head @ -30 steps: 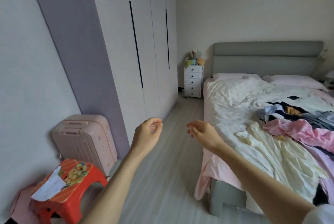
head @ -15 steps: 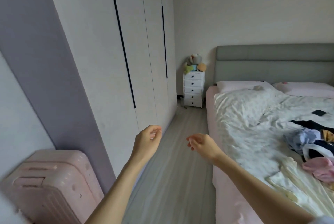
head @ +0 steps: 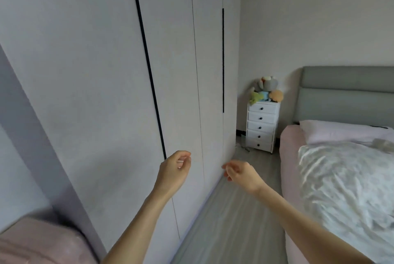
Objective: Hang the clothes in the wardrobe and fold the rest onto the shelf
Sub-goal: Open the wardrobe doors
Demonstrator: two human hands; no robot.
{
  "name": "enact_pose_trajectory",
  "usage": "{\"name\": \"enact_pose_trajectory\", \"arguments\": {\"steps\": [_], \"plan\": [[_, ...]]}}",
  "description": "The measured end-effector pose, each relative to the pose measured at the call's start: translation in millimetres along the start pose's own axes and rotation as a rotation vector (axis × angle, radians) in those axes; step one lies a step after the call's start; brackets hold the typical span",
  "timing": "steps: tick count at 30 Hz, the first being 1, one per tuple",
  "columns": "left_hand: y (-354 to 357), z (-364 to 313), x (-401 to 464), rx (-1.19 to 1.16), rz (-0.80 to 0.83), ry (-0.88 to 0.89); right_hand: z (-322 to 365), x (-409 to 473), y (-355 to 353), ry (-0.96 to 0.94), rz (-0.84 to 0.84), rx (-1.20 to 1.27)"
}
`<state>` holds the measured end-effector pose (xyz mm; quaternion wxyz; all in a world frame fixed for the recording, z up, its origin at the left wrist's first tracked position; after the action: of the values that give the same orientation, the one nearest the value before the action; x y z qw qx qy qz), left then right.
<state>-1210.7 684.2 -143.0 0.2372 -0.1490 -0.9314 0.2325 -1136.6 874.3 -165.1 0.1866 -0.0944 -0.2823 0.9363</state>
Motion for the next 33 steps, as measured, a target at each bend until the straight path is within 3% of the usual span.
{"name": "enact_pose_trajectory", "arguments": {"steps": [5,9,13,18,21,24,30,33], "plan": [[-9,47,97,0.125,-0.148,-0.036,19,117,29,-0.066,0.088,-0.017],[-21,79,177,0.23,-0.355,-0.03,38,205,44,-0.159,0.087,-0.052],[-32,103,254,0.351,-0.529,0.078,78,298,60,-0.299,0.034,-0.035],[-52,114,328,0.474,-0.74,0.154,151,379,88,-0.697,-0.131,-0.15],[-54,111,344,0.664,-0.841,0.166,185,406,96,-1.003,-0.272,-0.192],[-57,110,349,0.807,-0.917,0.132,199,435,117,-1.194,-0.356,-0.193],[-51,109,352,0.802,-0.929,0.016,191,475,151,-1.368,-0.484,-0.114],[-43,107,355,0.774,-0.991,-0.074,191,482,155,-1.398,-0.455,-0.129]]}}
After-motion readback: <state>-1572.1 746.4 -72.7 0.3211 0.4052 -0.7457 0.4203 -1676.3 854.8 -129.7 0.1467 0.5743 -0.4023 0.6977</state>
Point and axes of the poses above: each hand's wrist, its own x-axis towards the middle knuckle, its own y-axis out of the palm, z = x × y, the point moved 3 cm from there along x, towards the middle knuckle, and after that the axes turned 9 degrees about y, right-handed, at the moved point
